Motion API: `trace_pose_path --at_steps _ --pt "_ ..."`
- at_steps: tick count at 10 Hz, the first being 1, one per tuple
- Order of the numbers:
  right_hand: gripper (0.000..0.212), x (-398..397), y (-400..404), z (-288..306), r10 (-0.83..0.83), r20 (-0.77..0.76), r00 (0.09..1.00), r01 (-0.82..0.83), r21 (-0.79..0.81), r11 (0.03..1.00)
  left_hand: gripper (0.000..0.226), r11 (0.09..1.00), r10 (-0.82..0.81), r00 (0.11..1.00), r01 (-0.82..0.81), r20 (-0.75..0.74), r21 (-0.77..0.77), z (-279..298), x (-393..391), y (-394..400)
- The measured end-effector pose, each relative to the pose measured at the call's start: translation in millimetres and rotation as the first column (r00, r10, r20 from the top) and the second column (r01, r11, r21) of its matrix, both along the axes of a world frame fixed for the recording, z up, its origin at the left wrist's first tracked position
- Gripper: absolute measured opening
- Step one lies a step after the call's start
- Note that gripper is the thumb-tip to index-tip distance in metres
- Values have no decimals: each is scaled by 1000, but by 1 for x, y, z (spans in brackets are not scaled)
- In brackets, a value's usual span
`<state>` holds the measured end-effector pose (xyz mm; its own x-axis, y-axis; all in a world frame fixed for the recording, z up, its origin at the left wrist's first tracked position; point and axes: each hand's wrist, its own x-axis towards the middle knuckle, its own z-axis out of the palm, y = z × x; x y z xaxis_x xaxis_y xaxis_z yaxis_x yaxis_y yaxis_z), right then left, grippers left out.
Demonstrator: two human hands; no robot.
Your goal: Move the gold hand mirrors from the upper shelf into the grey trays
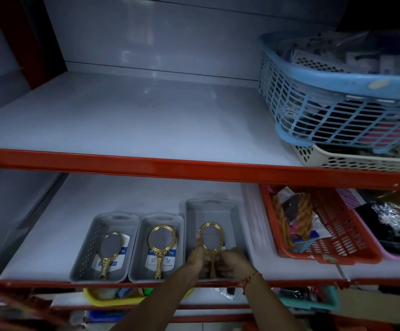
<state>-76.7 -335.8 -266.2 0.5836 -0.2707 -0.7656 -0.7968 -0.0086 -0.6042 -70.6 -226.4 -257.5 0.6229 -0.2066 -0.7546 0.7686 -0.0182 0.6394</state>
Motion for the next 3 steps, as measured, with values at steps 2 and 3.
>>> trace_pose_path --at_steps 2,3 --pt "25 -9 2 5 -16 98 995 21 -44 999 70 998 -67 996 68 58 -3 6 -4 28" --pt "13 -19 15 27 -52 201 978 50 15 999 60 996 -87 989 87 117 4 21 -11 50"
